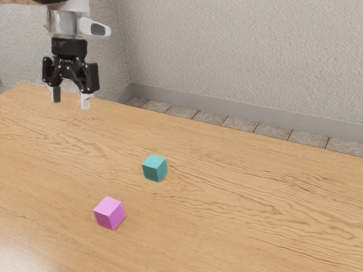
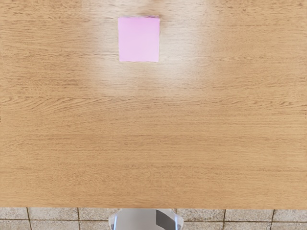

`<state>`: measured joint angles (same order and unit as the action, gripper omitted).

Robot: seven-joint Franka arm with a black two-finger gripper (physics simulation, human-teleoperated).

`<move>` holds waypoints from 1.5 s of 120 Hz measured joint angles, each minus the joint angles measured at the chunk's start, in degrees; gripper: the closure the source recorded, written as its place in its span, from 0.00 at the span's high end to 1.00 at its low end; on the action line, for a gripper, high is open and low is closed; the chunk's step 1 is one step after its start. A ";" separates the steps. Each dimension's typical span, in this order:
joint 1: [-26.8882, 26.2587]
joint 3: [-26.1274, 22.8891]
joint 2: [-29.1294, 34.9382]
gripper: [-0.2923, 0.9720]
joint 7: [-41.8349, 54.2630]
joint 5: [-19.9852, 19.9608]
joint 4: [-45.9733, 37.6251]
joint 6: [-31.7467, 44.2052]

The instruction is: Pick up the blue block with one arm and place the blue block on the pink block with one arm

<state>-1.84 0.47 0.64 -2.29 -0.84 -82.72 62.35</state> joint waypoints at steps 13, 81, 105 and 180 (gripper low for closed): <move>-0.32 0.16 -1.81 0.77 -0.28 0.19 -0.36 9.61; 3.94 -3.67 -18.75 0.77 -1.28 1.44 -21.10 58.08; 3.94 -4.74 -22.81 0.77 -2.20 1.63 -20.66 63.46; 4.20 -4.87 -29.47 0.77 -1.02 2.06 -16.63 67.48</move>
<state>2.36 -4.39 -28.83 -3.31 1.22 -99.34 129.82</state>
